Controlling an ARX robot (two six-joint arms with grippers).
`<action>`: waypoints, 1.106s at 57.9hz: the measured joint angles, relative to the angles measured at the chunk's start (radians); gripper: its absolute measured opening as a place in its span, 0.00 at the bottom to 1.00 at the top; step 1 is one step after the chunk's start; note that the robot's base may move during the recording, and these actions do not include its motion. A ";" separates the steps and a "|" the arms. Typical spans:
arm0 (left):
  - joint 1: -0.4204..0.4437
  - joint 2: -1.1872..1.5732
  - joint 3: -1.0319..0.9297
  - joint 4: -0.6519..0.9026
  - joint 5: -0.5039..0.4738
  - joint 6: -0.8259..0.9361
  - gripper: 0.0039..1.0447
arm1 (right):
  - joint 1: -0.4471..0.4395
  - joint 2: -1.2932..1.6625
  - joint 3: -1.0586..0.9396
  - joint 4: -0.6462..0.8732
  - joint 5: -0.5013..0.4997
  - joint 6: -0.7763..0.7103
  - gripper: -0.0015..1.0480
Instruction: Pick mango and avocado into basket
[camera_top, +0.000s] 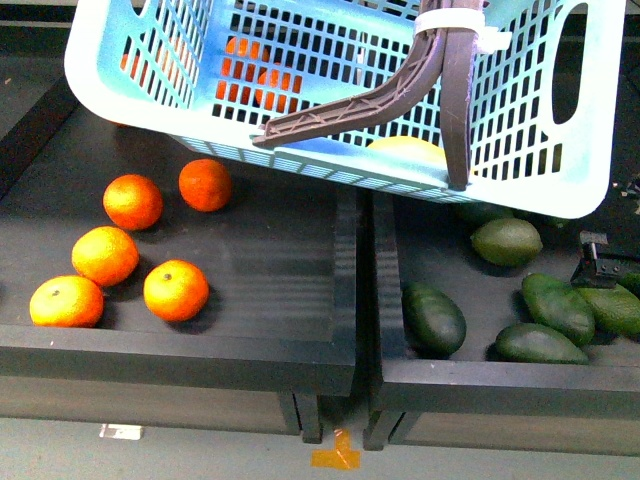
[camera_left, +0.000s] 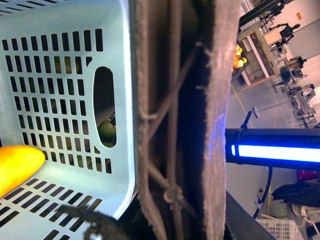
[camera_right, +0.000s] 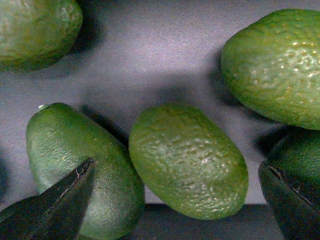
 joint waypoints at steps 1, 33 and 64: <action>0.000 0.000 0.000 0.000 0.000 0.000 0.12 | -0.001 0.002 0.002 0.000 0.000 0.000 0.92; 0.000 0.000 0.000 0.000 0.000 0.000 0.12 | 0.004 0.113 0.074 0.029 0.002 -0.007 0.92; 0.000 0.000 0.000 0.000 0.000 0.000 0.12 | -0.002 0.115 0.044 0.064 0.010 0.043 0.53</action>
